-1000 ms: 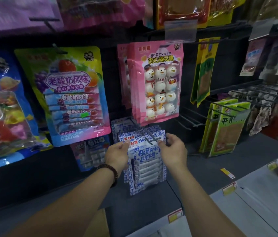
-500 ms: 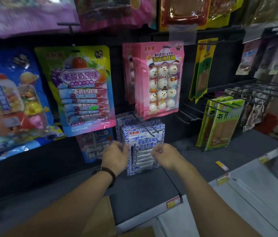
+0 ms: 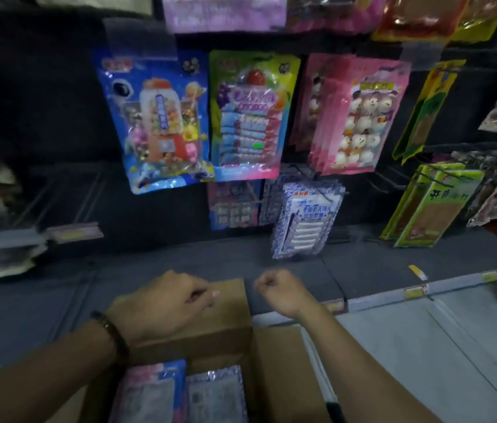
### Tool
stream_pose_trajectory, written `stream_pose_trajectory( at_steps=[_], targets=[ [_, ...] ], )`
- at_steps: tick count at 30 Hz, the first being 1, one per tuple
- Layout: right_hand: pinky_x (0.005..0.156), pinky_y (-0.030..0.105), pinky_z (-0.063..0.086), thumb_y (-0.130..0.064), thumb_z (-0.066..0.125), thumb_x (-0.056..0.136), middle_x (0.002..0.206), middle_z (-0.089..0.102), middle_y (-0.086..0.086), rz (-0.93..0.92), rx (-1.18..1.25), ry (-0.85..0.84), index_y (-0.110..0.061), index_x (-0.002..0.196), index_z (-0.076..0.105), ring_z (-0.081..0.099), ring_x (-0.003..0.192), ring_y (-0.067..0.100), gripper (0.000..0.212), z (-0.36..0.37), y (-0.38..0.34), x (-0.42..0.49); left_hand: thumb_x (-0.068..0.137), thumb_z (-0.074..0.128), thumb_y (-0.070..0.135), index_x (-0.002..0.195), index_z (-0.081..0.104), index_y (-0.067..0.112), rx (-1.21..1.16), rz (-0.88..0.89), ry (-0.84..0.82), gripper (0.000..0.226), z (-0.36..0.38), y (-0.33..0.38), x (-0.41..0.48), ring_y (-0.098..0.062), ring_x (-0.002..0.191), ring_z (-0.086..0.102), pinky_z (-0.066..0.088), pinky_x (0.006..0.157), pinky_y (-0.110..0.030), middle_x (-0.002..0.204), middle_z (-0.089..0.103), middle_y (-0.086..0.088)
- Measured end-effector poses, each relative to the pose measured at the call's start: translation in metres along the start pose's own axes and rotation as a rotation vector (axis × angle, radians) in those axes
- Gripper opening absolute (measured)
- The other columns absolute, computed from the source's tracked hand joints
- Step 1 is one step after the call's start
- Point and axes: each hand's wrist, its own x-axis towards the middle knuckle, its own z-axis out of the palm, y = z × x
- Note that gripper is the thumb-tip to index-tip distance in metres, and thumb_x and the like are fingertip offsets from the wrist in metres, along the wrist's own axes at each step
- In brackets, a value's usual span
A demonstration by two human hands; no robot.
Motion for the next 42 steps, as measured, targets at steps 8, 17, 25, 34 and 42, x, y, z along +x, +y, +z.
stream_pose_trajectory(
  at_steps=[8, 17, 25, 34, 42],
  targets=[
    [0.065, 0.037, 0.045, -0.022, 0.068, 0.088, 0.066, 0.065, 0.005, 0.339, 0.219, -0.005, -0.018, 0.063, 0.067, 0.056, 0.061, 0.022, 0.025, 0.153, 0.070, -0.010, 0.105, 0.045, 0.057, 0.087, 0.061, 0.034, 0.192, 0.002, -0.092, 0.033, 0.025, -0.043, -0.100, -0.008, 0.088, 0.062, 0.039, 0.068, -0.026, 0.095, 0.070, 0.012],
    [0.072, 0.031, 0.048, -0.014, 0.066, 0.098, 0.096, 0.073, 0.012, 0.594, 0.128, -0.087, -0.004, 0.110, 0.077, 0.064, 0.085, 0.023, 0.019, 0.245, 0.163, -0.055, 0.102, 0.050, 0.059, 0.120, 0.068, 0.040, 0.113, -0.020, -0.242, 0.032, 0.064, -0.050, -0.096, -0.015, 0.112, 0.066, 0.056, 0.091, -0.036, 0.119, 0.073, 0.012],
    [0.080, 0.031, 0.063, -0.024, 0.089, 0.081, 0.115, 0.072, 0.017, 0.770, 0.184, -0.192, -0.004, 0.122, 0.068, 0.072, 0.096, 0.027, 0.051, 0.273, 0.202, -0.040, 0.103, 0.051, 0.058, 0.133, 0.064, 0.039, 0.095, -0.069, -0.320, 0.037, 0.057, -0.064, -0.071, -0.018, 0.122, 0.062, 0.054, 0.099, -0.038, 0.133, 0.068, 0.008],
    [0.106, 0.043, 0.052, -0.021, 0.079, 0.095, 0.151, 0.049, 0.028, 0.836, 0.190, -0.241, 0.003, 0.156, 0.038, 0.055, 0.136, 0.042, 0.078, 0.272, 0.185, -0.024, 0.104, 0.051, 0.057, 0.139, 0.059, 0.038, 0.083, -0.080, -0.376, 0.041, 0.058, -0.069, -0.055, -0.018, 0.126, 0.058, 0.048, 0.099, -0.034, 0.138, 0.065, 0.006],
    [0.097, 0.038, 0.059, -0.025, 0.086, 0.087, 0.123, 0.073, 0.017, 0.765, 0.165, -0.231, 0.002, 0.127, 0.071, 0.072, 0.111, 0.031, 0.050, 0.269, 0.174, -0.031, 0.102, 0.054, 0.058, 0.136, 0.061, 0.038, 0.090, -0.117, -0.423, 0.040, 0.056, -0.080, -0.063, -0.018, 0.123, 0.061, 0.049, 0.098, -0.033, 0.137, 0.065, 0.006]
  ],
)
